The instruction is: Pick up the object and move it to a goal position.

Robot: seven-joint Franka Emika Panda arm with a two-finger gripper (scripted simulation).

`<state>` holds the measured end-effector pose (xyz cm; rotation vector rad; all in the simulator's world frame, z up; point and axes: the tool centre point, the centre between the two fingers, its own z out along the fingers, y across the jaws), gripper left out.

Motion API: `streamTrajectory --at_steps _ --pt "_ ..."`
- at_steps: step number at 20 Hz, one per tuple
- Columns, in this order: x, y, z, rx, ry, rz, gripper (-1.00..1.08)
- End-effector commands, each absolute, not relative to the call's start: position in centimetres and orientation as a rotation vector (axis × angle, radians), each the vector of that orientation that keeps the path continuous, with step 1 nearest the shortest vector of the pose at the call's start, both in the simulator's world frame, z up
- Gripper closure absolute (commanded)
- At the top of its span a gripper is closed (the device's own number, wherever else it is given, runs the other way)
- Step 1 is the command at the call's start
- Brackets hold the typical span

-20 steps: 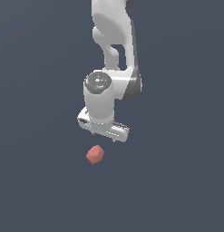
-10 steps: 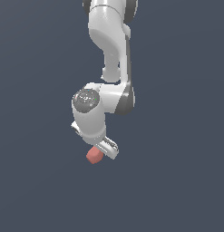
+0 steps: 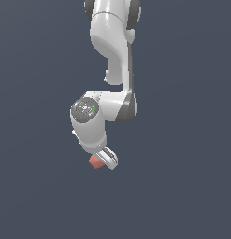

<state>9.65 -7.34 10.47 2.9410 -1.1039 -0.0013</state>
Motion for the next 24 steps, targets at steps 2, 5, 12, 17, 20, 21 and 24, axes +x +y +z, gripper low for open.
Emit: streamTrajectory --at_steps 2,5,12,17,20,21,24 --pt "9.7 -7.3 10.3 2.941 -1.104 -0.001 -0.92" --pt "9.7 -7.3 9.5 2.941 -1.105 -0.001 -0.92" --pt "9.6 -7.4 5.9 2.939 -1.111 0.0 -0.92" --pt "9.7 -7.4 5.3 2.938 -1.112 0.0 -0.92" --pt "9.7 -7.4 5.5 2.939 -1.111 0.0 1.08" --pt "9.7 -7.4 5.5 2.939 -1.111 0.0 1.08" --pt "9.7 -7.4 5.5 2.939 -1.111 0.0 1.08"
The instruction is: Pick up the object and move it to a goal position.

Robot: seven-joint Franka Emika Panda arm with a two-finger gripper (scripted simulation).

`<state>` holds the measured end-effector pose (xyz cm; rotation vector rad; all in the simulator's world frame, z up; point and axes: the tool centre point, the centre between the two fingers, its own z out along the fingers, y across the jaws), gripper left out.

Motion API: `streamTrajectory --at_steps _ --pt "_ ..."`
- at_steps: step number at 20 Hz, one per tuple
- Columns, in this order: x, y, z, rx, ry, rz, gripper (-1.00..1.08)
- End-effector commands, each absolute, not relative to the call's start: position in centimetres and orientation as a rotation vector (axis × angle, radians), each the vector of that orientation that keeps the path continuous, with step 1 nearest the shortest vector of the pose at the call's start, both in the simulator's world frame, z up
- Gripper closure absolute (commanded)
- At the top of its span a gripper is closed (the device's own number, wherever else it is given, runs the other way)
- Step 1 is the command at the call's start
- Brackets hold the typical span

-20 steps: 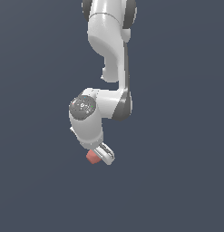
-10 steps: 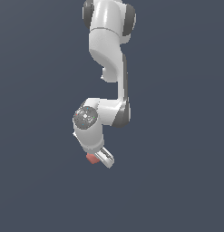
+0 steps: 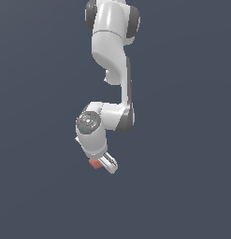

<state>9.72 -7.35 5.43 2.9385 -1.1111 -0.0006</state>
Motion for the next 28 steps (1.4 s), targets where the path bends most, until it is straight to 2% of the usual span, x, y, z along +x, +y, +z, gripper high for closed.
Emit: streamTrajectory --at_steps 1,15,28 --pt "9.7 -7.4 5.5 2.939 -1.111 0.0 1.08" --pt "9.0 -7.1 6.9 2.939 -1.111 0.0 1.08" --pt "4.8 -5.5 14.5 2.94 -1.112 -0.002 1.08"
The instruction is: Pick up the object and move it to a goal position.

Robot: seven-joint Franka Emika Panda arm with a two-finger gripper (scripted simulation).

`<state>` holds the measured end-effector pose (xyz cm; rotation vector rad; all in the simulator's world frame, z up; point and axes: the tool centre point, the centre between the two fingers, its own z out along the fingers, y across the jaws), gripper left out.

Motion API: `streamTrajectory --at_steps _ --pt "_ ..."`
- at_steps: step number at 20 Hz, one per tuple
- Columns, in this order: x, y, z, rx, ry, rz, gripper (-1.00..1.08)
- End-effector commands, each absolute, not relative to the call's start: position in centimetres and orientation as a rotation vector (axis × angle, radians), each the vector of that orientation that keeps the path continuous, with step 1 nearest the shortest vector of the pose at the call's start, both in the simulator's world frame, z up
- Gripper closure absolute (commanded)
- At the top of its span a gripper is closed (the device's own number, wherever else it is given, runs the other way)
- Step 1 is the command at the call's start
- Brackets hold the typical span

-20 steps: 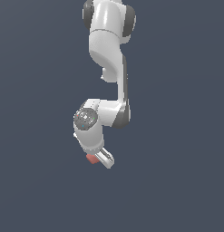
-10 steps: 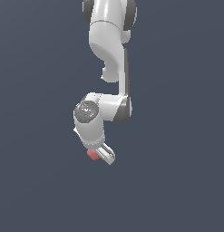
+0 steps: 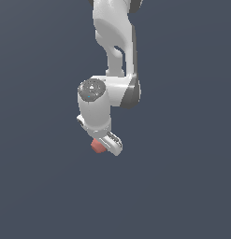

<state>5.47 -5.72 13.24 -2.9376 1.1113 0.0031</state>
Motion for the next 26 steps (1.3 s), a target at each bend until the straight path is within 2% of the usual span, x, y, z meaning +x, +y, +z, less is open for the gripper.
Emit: streamTrajectory --at_steps 1,26 --pt "4.4 -5.3 15.3 -2.937 1.111 0.002 1.08" --pt "-7.5 -0.7 38.6 -2.939 1.114 -0.001 1.08"
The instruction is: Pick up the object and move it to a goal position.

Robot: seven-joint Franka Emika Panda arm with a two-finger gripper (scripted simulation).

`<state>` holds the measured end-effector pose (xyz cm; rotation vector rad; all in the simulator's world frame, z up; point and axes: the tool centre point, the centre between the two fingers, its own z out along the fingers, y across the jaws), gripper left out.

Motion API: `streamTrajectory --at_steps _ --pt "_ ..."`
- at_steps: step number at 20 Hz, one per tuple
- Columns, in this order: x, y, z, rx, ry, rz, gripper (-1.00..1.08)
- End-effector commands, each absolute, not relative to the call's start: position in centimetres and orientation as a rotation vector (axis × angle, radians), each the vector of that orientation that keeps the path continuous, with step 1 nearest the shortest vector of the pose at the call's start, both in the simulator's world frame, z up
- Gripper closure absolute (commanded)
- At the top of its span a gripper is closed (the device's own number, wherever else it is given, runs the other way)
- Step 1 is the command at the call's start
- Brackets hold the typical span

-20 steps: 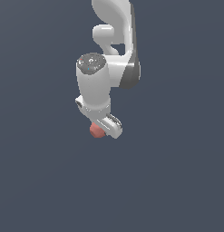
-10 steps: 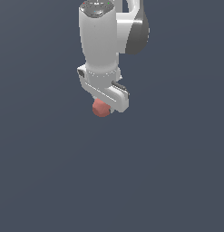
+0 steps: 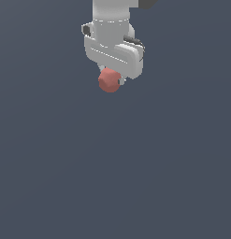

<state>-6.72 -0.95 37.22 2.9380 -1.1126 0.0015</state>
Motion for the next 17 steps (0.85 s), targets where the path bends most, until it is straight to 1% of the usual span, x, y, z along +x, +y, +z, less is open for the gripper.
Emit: streamTrajectory --at_steps 1,9,17 --pt "-7.9 -0.5 39.5 2.937 -1.113 0.001 1.08" --pt "-10.2 0.6 44.6 2.937 -1.113 0.001 1.08" --pt "-10.9 1.0 46.3 2.937 -1.112 0.001 1.08"
